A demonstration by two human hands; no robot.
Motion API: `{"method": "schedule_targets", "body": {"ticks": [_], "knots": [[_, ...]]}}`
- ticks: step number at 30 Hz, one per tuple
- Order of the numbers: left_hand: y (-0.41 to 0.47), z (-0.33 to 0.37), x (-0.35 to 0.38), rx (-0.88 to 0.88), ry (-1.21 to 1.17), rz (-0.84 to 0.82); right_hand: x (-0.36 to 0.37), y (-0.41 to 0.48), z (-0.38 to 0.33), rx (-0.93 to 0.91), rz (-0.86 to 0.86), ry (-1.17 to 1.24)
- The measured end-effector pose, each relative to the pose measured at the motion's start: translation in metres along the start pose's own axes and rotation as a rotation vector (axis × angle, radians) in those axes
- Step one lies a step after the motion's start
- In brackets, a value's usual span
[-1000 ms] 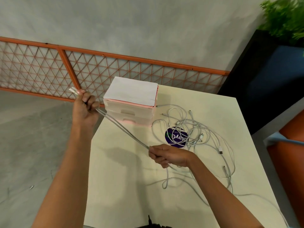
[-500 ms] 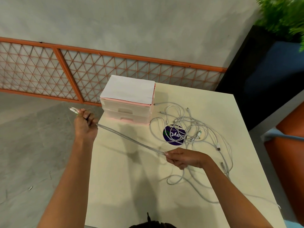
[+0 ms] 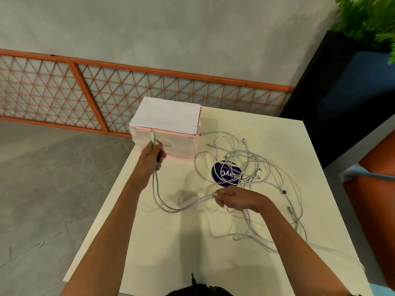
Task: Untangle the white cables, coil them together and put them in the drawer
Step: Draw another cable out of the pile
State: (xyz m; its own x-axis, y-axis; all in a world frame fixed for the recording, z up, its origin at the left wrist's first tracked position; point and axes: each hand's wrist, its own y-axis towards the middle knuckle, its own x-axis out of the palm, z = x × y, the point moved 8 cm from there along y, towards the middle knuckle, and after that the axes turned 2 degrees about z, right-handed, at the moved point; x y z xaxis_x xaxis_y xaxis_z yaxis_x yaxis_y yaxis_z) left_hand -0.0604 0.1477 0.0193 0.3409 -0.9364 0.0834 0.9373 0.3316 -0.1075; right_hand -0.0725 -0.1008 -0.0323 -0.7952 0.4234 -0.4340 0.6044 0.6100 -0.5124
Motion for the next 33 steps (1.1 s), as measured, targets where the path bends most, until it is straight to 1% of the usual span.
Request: {"method": "schedule_targets", "body": {"ticks": [4,7,9,10,11,14,16,17,19,22,24,26,28,31,33], "knots": [[-0.020,-0.018,0.054,-0.065,0.270,-0.283,0.004,0.004,-0.016,-0.025,-0.019,-0.004],[-0.041,-0.035,0.087,-0.165,0.453,-0.472,0.003,0.008,-0.028,-0.044,0.000,0.019],[-0.052,-0.045,0.096,-0.242,0.511,-0.566,-0.001,0.011,-0.033,-0.049,0.017,0.041],[-0.054,-0.048,0.098,-0.270,0.504,-0.591,-0.004,0.012,-0.035,-0.048,0.025,0.058],[-0.054,-0.049,0.096,-0.296,0.475,-0.577,-0.007,0.011,-0.036,-0.048,0.027,0.086],[-0.041,-0.042,0.085,-0.331,0.354,-0.461,-0.010,0.011,-0.039,-0.067,-0.007,0.219],[-0.035,-0.034,0.084,-0.344,0.257,-0.485,-0.009,0.012,-0.044,-0.094,-0.024,0.280],[-0.034,-0.031,0.083,-0.350,0.230,-0.513,-0.008,0.013,-0.047,-0.105,-0.017,0.282],[-0.034,-0.029,0.080,-0.358,0.252,-0.546,-0.010,0.016,-0.053,-0.118,0.022,0.229],[-0.034,-0.030,0.074,-0.321,0.320,-0.524,-0.014,0.020,-0.060,-0.127,0.090,0.152],[-0.029,-0.025,0.070,-0.242,0.261,-0.452,-0.011,0.020,-0.059,-0.115,0.069,0.223],[-0.021,-0.015,0.062,-0.163,0.140,-0.362,-0.003,0.017,-0.055,-0.119,-0.008,0.320],[-0.011,-0.005,0.047,-0.110,-0.004,-0.268,0.002,0.011,-0.048,-0.128,-0.083,0.364],[0.001,0.001,0.027,-0.081,-0.115,-0.158,0.008,0.002,-0.037,-0.107,-0.178,0.396],[0.007,0.000,0.016,-0.080,-0.194,-0.097,0.009,-0.002,-0.030,-0.078,-0.207,0.379]]}}
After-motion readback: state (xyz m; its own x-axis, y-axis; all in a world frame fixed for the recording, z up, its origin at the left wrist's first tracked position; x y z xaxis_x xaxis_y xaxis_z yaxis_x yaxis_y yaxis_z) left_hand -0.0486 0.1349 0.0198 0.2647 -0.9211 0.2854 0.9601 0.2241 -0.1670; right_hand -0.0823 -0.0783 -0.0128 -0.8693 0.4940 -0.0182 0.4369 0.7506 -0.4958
